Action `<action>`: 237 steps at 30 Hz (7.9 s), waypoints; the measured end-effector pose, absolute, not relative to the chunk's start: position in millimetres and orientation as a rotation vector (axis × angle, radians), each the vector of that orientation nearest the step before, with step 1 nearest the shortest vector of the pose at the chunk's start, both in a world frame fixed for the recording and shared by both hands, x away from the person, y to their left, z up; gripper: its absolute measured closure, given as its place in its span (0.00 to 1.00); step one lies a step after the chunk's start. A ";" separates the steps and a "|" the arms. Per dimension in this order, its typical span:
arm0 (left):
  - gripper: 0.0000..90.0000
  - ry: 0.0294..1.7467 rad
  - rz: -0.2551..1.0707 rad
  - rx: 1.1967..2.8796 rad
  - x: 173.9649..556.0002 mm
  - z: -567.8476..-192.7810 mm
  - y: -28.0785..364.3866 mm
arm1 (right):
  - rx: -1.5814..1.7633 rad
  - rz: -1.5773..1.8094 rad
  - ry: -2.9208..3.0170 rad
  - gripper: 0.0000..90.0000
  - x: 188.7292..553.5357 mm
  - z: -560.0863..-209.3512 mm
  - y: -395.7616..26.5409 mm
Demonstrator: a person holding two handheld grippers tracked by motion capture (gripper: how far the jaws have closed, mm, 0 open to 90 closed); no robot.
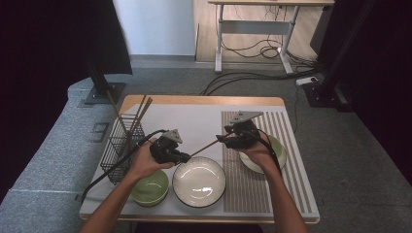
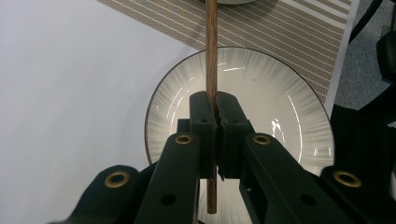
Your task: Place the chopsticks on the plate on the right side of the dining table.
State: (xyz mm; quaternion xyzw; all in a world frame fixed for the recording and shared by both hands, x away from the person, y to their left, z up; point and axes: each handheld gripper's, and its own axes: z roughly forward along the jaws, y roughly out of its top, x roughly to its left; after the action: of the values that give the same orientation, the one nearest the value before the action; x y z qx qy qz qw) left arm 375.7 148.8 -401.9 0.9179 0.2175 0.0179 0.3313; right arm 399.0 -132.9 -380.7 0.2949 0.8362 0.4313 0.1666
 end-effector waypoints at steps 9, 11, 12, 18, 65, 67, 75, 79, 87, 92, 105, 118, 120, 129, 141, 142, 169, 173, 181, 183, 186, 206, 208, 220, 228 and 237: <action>0.96 0.556 0.025 2.394 376.2 -398.9 151.4 | 0.826 1.220 2.416 0.55 400.0 -383.8 -135.5; 0.96 0.553 0.015 2.388 376.1 -397.2 152.8 | 0.816 1.214 2.431 0.55 399.6 -384.7 -136.2; 0.96 0.550 0.010 2.386 376.2 -396.4 153.5 | 0.808 1.209 2.439 0.55 399.6 -385.3 -136.6; 0.96 0.546 -0.014 2.393 377.3 -395.6 154.9 | 0.747 1.150 2.480 0.54 397.2 -389.1 -134.3; 0.73 0.736 0.049 2.112 405.4 -387.2 182.4 | 0.271 0.848 2.673 0.93 382.4 -423.0 -116.6; 0.66 0.760 0.080 2.102 405.6 -386.5 183.1 | 0.290 0.864 2.679 0.94 382.8 -424.7 -117.7; 0.57 0.791 0.139 2.089 402.6 -386.4 182.6 | 0.370 0.915 2.699 0.94 384.8 -430.1 -126.1; 0.56 0.792 0.144 2.071 400.0 -386.6 183.7 | 0.392 0.919 2.704 0.94 384.3 -430.8 -128.7; 0.56 0.790 0.172 2.064 393.0 -388.9 192.6 | 0.488 0.960 2.676 0.94 384.2 -432.9 -140.6; 0.56 0.785 0.206 2.093 384.7 -390.4 193.3 | 0.513 0.995 2.661 0.94 382.1 -434.7 -144.8; 0.56 0.776 0.273 2.085 359.8 -389.4 204.0 | 0.591 1.098 2.626 0.94 377.9 -438.9 -156.1; 0.56 0.786 0.311 2.039 342.0 -398.8 220.7 | 0.665 1.143 2.598 0.94 374.1 -442.9 -166.4; 0.56 0.786 0.310 2.036 341.2 -400.4 222.2 | 0.677 1.150 2.591 0.94 373.2 -443.0 -169.3; 0.56 0.789 0.281 2.023 339.6 -404.4 227.8 | 0.735 1.174 2.560 0.94 371.1 -444.1 -180.8; 0.56 0.827 0.282 2.025 339.0 -411.5 229.7 | 0.790 1.191 2.523 0.94 365.9 -443.6 -193.3; 0.56 0.828 0.281 2.023 339.1 -411.4 230.1 | 0.796 1.191 2.519 0.94 365.3 -443.2 -194.6; 0.56 0.828 0.279 2.007 330.7 -406.9 234.0 | 0.973 1.232 2.368 0.94 353.5 -429.4 -234.9; 0.56 0.830 0.278 2.007 330.7 -407.5 233.3 | 1.011 1.228 2.336 0.94 352.2 -428.4 -243.9; 0.56 0.832 0.278 2.008 331.2 -408.1 233.5 | 1.098 1.214 2.287 0.94 352.6 -430.8 -262.6; 0.56 0.831 0.277 2.010 331.5 -408.4 233.7 | 1.108 1.211 2.280 0.94 352.7 -431.6 -265.6; 0.56 0.832 0.273 2.009 332.0 -408.6 234.7 | 1.124 1.207 2.269 0.94 352.4 -432.4 -268.7; 0.56 0.844 0.268 1.997 333.2 -407.4 237.1 | 1.204 1.175 2.244 0.94 353.3 -438.5 -283.1; 0.56 0.844 0.267 1.999 333.5 -407.7 236.9 | 1.208 1.173 2.245 0.94 353.4 -438.7 -284.1; 0.56 0.840 0.265 2.002 333.3 -408.3 236.3 | 1.238 1.138 2.241 0.94 353.9 -441.2 -285.8; 0.56 0.840 0.257 2.003 333.4 -409.1 235.9 | 1.272 1.131 2.231 0.94 354.5 -443.1 -288.9; 0.56 0.841 0.259 2.002 333.0 -409.0 236.4 | 1.309 1.115 2.217 0.94 355.8 -446.7 -292.7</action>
State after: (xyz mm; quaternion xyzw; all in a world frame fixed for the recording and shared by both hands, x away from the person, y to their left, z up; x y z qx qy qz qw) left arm 333.0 236.4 -409.0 0.8132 0.3416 0.1050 0.4593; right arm 355.8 -292.7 -446.7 0.4598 0.7791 0.3919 0.1672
